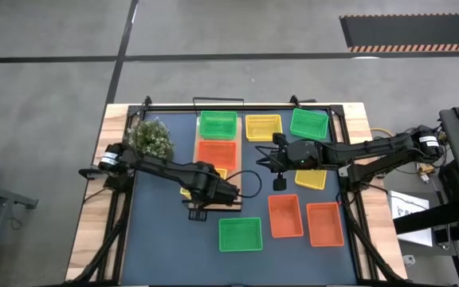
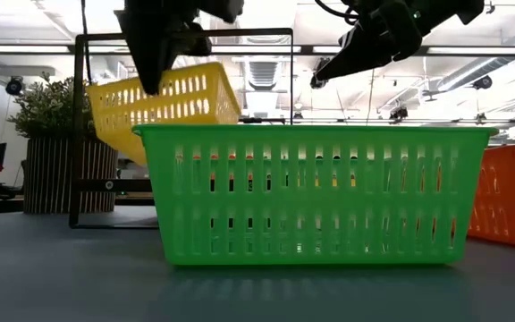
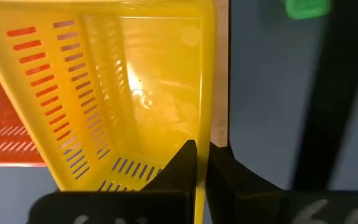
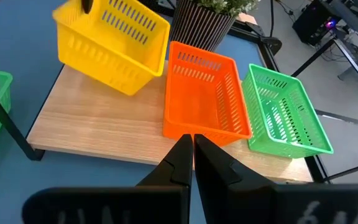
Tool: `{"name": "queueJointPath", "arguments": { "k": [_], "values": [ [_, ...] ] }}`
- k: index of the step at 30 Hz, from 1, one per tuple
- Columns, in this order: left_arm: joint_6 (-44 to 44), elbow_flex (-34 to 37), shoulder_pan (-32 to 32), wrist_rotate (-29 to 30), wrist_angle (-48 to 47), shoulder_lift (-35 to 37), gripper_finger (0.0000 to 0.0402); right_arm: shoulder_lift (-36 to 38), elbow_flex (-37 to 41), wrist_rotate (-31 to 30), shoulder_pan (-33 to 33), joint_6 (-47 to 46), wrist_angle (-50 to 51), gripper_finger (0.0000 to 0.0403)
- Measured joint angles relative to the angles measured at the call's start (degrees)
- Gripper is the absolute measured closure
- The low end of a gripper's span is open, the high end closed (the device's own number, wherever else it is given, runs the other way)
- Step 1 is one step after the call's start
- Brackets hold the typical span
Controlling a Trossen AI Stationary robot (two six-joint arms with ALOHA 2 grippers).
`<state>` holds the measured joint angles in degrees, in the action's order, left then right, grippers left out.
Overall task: Stack baskets on shelf by color
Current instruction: Put the bottom yellow bin on the shelf
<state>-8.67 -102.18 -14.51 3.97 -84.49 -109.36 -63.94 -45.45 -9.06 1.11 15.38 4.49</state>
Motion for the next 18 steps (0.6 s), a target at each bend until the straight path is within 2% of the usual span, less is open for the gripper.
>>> {"name": "queueJointPath", "arguments": {
  "k": [6,18],
  "values": [
    [0.04,2.36,0.55,-0.65,1.41,0.0,0.0398,0.0,0.07,0.0,0.0,0.09,0.07,0.0394],
    [1.55,2.24,0.76,-0.39,2.16,0.46,0.0316,0.02,0.09,-0.02,0.0,-0.13,0.8,0.0394]
  ]
}}
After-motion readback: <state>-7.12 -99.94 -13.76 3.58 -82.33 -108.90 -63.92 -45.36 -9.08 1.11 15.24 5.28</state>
